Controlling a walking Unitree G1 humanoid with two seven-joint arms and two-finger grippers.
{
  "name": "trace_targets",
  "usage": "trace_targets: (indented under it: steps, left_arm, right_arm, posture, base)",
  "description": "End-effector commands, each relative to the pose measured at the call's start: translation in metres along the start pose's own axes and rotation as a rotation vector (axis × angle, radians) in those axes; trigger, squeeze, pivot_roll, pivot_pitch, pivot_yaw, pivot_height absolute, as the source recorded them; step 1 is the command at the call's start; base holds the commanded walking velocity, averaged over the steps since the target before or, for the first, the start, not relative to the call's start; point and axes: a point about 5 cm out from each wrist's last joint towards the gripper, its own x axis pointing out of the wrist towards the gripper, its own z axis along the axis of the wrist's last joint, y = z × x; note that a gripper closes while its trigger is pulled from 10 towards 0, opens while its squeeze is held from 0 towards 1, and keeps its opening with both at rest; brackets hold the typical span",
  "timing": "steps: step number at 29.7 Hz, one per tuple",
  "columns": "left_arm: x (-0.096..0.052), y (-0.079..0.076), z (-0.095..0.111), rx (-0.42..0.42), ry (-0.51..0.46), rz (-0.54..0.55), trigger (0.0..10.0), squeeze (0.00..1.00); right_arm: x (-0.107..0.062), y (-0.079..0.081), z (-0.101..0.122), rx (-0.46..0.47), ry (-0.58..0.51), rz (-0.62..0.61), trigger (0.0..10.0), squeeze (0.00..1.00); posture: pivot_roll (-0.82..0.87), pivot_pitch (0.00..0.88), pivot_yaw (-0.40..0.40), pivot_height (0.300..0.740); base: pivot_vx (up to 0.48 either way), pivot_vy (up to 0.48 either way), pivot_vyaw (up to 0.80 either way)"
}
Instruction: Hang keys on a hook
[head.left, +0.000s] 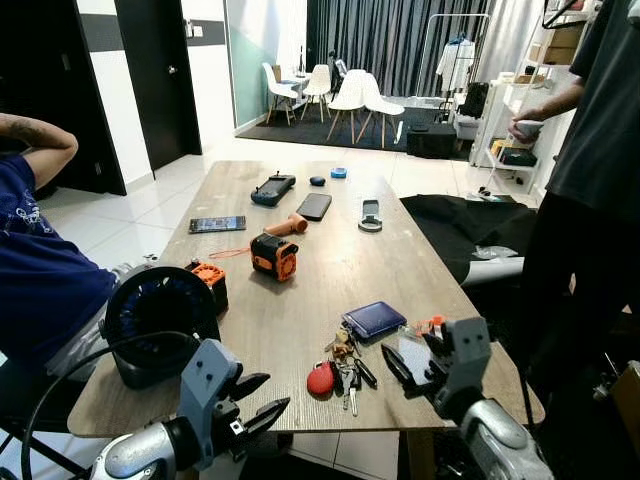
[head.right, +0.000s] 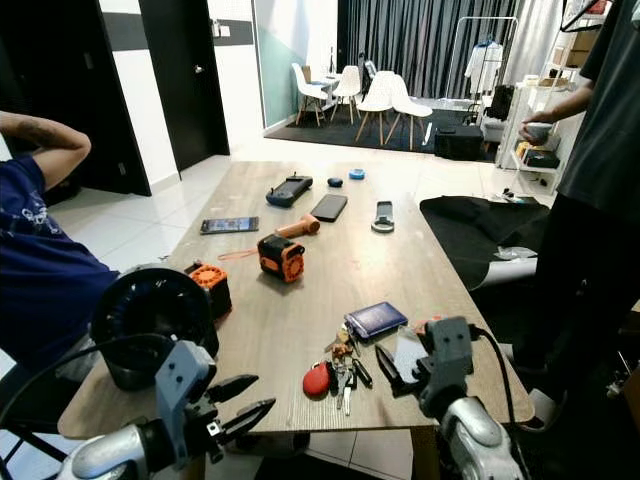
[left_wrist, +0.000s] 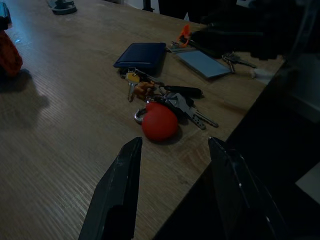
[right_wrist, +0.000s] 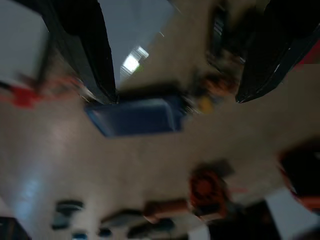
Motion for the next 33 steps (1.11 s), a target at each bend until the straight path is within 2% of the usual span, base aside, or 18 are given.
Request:
trace_targets:
  steps: [1,4,9,15,27,33]
  left_arm:
    - [0.001,0.000,-0.001,0.010,0.016,-0.002,10.0,0.00]
    - [0.002,0.000,0.001,0.030,-0.003,0.010,10.0,0.00]
    - [0.003,0.000,0.001,0.032,-0.002,0.012,10.0,0.00]
    - [0.004,-0.001,0.000,0.022,-0.004,0.015,10.0,0.00]
    - [0.003,-0.005,0.004,-0.005,-0.040,0.003,10.0,0.00]
    - [0.002,-0.005,0.007,-0.035,-0.066,0.000,10.0,0.00]
  right_arm:
    - [0.002,0.004,-0.008,0.019,0.036,0.020,10.0,0.00]
    - [0.010,0.011,-0.011,0.026,0.060,0.041,10.0,0.00]
    - [0.014,0.012,-0.014,0.031,0.084,0.044,10.0,0.00]
    - [0.022,0.016,-0.022,0.082,0.134,0.027,10.0,0.00]
    - [0.027,0.033,-0.025,0.116,0.216,0.165,10.0,0.00]
    - [0.027,0.036,-0.024,0.137,0.228,0.197,10.0,0.00]
  posture:
    - [0.08,0.016,-0.014,0.740]
    - [0.08,0.014,-0.023,0.740]
    - [0.08,0.014,-0.024,0.740]
    - [0.09,0.020,-0.029,0.740]
    - [0.09,0.028,-0.040,0.740]
    - [0.09,0.028,-0.036,0.740]
  base:
    - [0.000,0.000,0.00]
    - [0.000,0.000,0.00]
    - [0.000,0.000,0.00]
    - [0.000,0.000,0.00]
    - [0.000,0.000,0.00]
    - [0.000,0.000,0.00]
